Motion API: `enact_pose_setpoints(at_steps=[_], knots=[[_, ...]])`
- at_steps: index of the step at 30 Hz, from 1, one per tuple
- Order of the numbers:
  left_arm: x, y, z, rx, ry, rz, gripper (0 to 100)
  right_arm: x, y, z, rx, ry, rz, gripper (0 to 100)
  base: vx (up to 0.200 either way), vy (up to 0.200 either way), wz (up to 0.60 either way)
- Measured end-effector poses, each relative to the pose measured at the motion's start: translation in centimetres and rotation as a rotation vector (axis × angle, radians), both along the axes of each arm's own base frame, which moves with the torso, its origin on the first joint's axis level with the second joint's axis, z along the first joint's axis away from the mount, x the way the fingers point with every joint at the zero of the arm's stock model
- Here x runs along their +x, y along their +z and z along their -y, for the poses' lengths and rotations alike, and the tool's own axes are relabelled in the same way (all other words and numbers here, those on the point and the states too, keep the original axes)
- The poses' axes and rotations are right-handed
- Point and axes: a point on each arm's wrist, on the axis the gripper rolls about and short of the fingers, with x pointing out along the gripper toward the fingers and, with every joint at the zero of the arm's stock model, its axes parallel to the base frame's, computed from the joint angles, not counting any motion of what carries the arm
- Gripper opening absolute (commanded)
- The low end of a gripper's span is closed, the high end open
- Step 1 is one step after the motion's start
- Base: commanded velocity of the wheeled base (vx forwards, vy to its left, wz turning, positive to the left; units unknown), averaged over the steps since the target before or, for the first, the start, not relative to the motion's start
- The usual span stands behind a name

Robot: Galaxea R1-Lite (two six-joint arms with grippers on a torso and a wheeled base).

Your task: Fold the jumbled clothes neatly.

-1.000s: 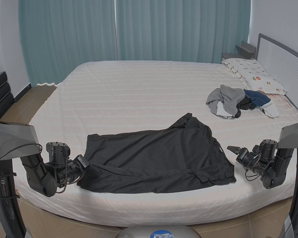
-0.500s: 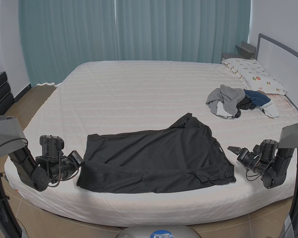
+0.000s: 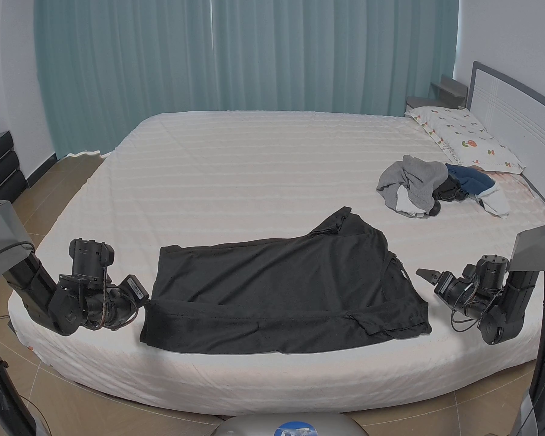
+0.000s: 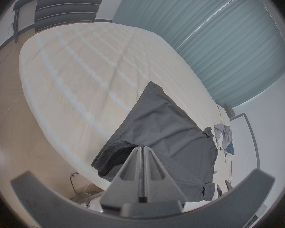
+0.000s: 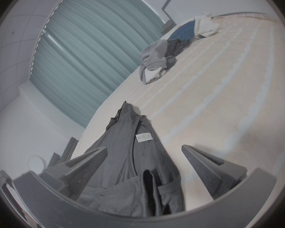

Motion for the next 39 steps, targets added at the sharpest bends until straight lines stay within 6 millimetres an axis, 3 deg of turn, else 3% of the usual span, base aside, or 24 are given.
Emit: enact_pose_setpoints(at_steps=[11,24,39], knots=[[0.1,0.9,-0.3,-0.003,0.011,0.001,0,0.8,-0.3,-1.1,-0.099,0.169,-0.012,100,0.000,0.000,0.00],[-0.2,1.2,-0.5,-0.026,-0.008,-0.020,0,3.5,-0.7,-1.5,-0.132,0.266,-0.016,100,0.000,0.000,0.00],[-0.3,1.3,-0.5,-0.027,-0.007,-0.019,0,3.1,-2.0,-2.0,-0.176,0.343,0.014,100,0.000,0.000,0.00]])
